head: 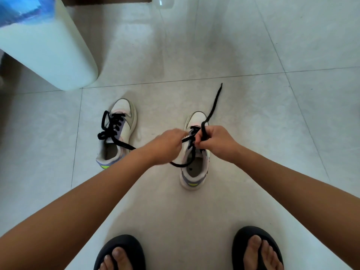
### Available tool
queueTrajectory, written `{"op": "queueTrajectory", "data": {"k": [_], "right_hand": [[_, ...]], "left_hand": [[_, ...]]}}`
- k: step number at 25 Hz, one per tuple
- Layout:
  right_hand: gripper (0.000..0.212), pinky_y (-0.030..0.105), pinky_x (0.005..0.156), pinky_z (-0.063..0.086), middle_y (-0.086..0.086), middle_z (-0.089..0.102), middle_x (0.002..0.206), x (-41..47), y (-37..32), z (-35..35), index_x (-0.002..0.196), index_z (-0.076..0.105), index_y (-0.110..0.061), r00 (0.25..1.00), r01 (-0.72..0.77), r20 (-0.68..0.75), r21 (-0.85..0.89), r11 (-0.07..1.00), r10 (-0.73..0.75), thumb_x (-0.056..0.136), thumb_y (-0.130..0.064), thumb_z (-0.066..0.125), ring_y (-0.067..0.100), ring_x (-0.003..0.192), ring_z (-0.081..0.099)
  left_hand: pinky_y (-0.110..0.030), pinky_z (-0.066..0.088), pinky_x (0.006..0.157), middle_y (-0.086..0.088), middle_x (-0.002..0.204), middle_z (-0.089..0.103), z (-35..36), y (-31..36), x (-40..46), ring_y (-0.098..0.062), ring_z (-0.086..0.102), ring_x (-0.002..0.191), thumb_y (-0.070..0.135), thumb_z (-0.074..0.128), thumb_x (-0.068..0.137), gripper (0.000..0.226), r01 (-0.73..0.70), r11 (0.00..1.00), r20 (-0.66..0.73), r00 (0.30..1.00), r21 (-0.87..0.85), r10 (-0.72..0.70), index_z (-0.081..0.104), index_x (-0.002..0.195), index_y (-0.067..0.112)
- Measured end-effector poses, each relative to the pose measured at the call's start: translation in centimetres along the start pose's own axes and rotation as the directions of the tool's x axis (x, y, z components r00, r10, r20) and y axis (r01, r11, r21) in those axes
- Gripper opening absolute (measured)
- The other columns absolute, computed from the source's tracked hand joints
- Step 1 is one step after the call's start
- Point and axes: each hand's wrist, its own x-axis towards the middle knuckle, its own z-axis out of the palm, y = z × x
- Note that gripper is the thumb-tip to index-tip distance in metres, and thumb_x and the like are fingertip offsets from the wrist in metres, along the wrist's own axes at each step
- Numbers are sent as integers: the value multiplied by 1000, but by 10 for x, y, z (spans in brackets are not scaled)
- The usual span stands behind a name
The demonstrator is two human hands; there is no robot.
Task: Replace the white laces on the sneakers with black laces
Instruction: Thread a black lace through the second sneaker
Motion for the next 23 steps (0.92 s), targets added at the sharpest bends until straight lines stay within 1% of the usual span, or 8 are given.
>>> {"op": "queueTrajectory", "data": {"k": [3, 5, 9, 12, 16, 18, 20, 23], "right_hand": [[10, 14, 64, 37, 8, 57, 71, -1, 11, 14, 67, 57, -2, 823, 514, 15, -445, 733, -567, 75, 1, 50, 12, 69, 43], [8, 24, 63, 39, 17, 54, 83, 1, 25, 19, 81, 55, -1, 762, 504, -79, -552, 665, -643, 75, 0, 49, 20, 74, 44], [13, 24, 67, 41, 5, 55, 86, -3, 26, 12, 91, 52, -12, 941, 96, -296, -237, 967, -166, 84, -5, 61, 17, 74, 49], [23, 28, 62, 47, -2, 57, 73, -5, 23, 10, 77, 47, -24, 969, -10, -248, -37, 999, 1, 86, -8, 62, 17, 66, 55], [22, 19, 55, 49, 6, 58, 74, -5, 23, 4, 78, 46, -14, 977, -78, -185, 141, 987, 103, 86, -1, 62, 9, 57, 58], [23, 17, 52, 50, 7, 56, 73, -5, 24, -1, 78, 45, -11, 973, -117, -165, 239, 964, 160, 86, 3, 61, 0, 52, 57], [23, 15, 51, 49, 6, 55, 71, -7, 25, -3, 77, 46, -11, 967, -163, -137, 319, 934, 216, 86, 3, 61, -2, 48, 56], [20, 15, 52, 49, 5, 56, 70, -9, 25, -3, 77, 49, -10, 962, -199, -112, 339, 920, 250, 86, -1, 63, 6, 51, 54]], "left_hand": [[-17, 37, 94, -8, 121, 57, -5, 11, 20, -14, 50, 112, -9, 33, 91, 44, -36, 859, -34, 999, -511, 22, 51, 126, 9], [-18, 44, 85, -3, 103, 60, -1, 12, 26, -12, 54, 98, -9, 39, 89, 36, -1, 845, 71, 996, -535, 46, 60, 108, 12], [-21, 46, 88, -5, 102, 66, 0, 3, 35, -8, 58, 92, 9, 61, 88, 17, 21, 855, 84, 996, -518, 26, 65, 104, 10], [-8, 44, 68, 0, 80, 63, -6, 2, 35, -6, 56, 73, 16, 71, 83, 14, 9, 898, -11, 1000, -440, -15, 68, 95, 8], [-14, 43, 64, 10, 61, 56, -24, -4, 27, -6, 52, 62, 32, 59, 91, 28, 123, 937, 255, 966, -328, -38, 61, 68, 17], [-27, 46, 72, 10, 54, 55, -41, -9, 18, -11, 53, 69, 29, 54, 93, 37, 185, 753, 214, 975, -631, -60, 56, 58, 17], [-34, 45, 80, 8, 57, 59, -64, -20, 11, -14, 57, 80, 27, 49, 95, 50, 83, 333, 31, 987, -939, -158, 54, 46, 19], [-34, 43, 80, 4, 73, 64, -90, -34, 11, -12, 60, 83, 34, 43, 96, 43, -112, -17, -98, 930, -994, -354, 58, 57, 21]]}}
